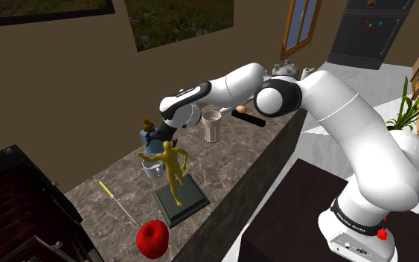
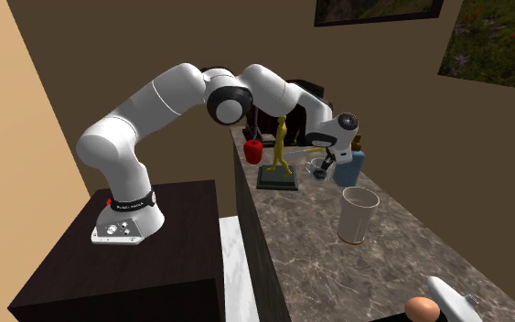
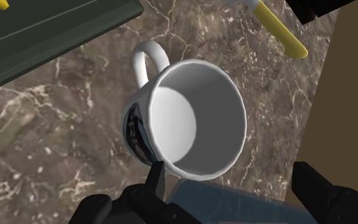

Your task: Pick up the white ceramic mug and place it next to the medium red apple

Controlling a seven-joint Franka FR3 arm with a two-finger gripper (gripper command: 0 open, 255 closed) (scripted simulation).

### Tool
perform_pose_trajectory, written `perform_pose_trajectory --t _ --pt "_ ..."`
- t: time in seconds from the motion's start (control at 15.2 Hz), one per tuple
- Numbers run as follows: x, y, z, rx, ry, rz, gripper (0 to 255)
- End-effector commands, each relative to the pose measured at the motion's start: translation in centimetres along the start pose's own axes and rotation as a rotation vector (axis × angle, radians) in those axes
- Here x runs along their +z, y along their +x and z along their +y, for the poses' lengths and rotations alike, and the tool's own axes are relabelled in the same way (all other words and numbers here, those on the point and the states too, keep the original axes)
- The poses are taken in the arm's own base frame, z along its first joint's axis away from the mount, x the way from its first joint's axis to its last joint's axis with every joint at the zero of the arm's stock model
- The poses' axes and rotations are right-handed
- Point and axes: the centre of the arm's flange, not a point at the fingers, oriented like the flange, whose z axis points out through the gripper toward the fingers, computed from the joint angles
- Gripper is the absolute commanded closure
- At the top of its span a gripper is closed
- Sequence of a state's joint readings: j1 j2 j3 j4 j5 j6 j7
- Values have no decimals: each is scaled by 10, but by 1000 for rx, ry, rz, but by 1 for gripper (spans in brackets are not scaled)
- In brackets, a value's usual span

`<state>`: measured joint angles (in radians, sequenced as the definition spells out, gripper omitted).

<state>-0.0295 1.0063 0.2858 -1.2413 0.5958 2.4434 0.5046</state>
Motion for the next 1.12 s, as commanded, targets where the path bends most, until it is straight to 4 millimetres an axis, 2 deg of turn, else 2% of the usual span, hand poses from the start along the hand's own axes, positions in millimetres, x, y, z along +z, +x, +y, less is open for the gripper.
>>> perform_pose_trajectory --t 0.0,0.2,0.26,0.46,0.66,0.73,0.79,0.86,1.06 --pt "4 1 5 7 -8 -3 0" --pt "4 1 5 7 -8 -3 0" --pt "5 1 5 6 -8 -3 255" --pt "7 3 6 6 -9 -3 255" --pt "19 17 9 6 -11 -2 255" --pt "20 11 6 5 -12 -1 255" --pt "18 14 -13 3 -15 3 255" --pt "4 1 5 7 -8 -3 255" --pt "-8 -4 -4 7 -8 -3 255"
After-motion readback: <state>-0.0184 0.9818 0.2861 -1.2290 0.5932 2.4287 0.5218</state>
